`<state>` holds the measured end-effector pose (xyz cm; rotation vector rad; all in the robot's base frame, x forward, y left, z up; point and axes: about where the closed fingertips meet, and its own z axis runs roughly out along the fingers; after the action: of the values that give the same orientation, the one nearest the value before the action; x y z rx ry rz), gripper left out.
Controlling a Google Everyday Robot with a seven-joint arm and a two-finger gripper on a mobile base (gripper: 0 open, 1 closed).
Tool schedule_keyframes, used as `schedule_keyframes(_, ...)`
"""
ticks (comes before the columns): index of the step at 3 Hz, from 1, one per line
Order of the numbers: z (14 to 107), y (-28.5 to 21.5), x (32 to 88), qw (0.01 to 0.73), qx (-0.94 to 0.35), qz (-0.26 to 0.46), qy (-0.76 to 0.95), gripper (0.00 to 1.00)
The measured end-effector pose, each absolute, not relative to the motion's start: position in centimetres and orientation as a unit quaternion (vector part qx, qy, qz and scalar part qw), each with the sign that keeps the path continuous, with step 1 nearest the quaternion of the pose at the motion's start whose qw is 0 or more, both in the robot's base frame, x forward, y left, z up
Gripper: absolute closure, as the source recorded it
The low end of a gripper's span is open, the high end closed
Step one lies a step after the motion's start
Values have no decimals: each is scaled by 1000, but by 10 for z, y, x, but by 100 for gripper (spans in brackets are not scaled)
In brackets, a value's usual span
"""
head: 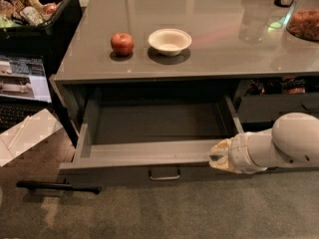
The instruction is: Close top drawer
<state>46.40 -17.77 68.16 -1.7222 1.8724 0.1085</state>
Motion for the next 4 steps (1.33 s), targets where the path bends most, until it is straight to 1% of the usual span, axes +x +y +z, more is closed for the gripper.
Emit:
schedule_keyframes(1, 699, -175, 485, 322, -621, 18, 714, 100)
schedule_keyframes(2, 724, -174, 508, 354, -587, -13, 728, 100)
schedule_keyframes(3, 739, -175, 517, 360, -575, -22, 735, 100)
schedule_keyframes(4, 739, -183, 502, 345, -571, -2, 745, 100)
